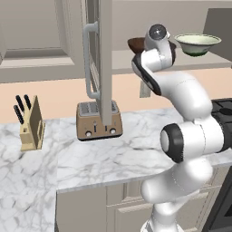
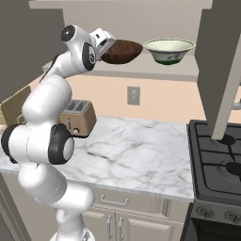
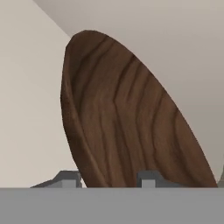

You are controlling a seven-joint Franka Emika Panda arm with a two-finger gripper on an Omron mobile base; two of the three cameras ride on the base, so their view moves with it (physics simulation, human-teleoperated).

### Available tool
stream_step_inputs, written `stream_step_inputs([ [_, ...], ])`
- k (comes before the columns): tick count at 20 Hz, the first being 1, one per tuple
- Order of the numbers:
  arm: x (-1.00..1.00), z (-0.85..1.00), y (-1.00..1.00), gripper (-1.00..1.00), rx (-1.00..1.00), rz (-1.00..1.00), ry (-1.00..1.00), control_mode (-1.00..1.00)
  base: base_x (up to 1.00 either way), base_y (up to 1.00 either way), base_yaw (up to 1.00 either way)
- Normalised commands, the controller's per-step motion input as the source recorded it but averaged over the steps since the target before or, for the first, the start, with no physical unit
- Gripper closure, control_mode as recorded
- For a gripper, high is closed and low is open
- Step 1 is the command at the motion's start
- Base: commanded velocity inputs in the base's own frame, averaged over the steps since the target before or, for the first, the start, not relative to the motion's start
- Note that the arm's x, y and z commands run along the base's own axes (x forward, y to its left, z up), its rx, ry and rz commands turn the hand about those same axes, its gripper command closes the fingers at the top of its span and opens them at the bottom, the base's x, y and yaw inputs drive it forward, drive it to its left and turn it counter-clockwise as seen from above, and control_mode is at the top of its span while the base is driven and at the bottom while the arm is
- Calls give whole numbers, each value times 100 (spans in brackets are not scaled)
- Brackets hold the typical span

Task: Move the bowls from the cabinet to the plates on the dining table.

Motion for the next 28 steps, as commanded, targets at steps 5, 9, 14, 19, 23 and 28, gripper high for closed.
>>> stream_step_inputs([
  [5, -62, 0, 2, 100, -1, 0, -6, -100, 0, 0, 0],
  [9, -80, 0, 3, 100, 0, 2, -7, -100, 0, 0, 0],
  [14, -89, -18, 8, 100, -4, 7, -5, -100, 0, 0, 0],
  [19, -100, -32, 10, 100, -11, 12, -4, -100, 0, 0, 0],
  [23, -91, -50, 0, 100, -13, 12, -1, -100, 0, 0, 0],
  [28, -85, -65, 0, 100, -14, 13, 0, -100, 0, 0, 0],
])
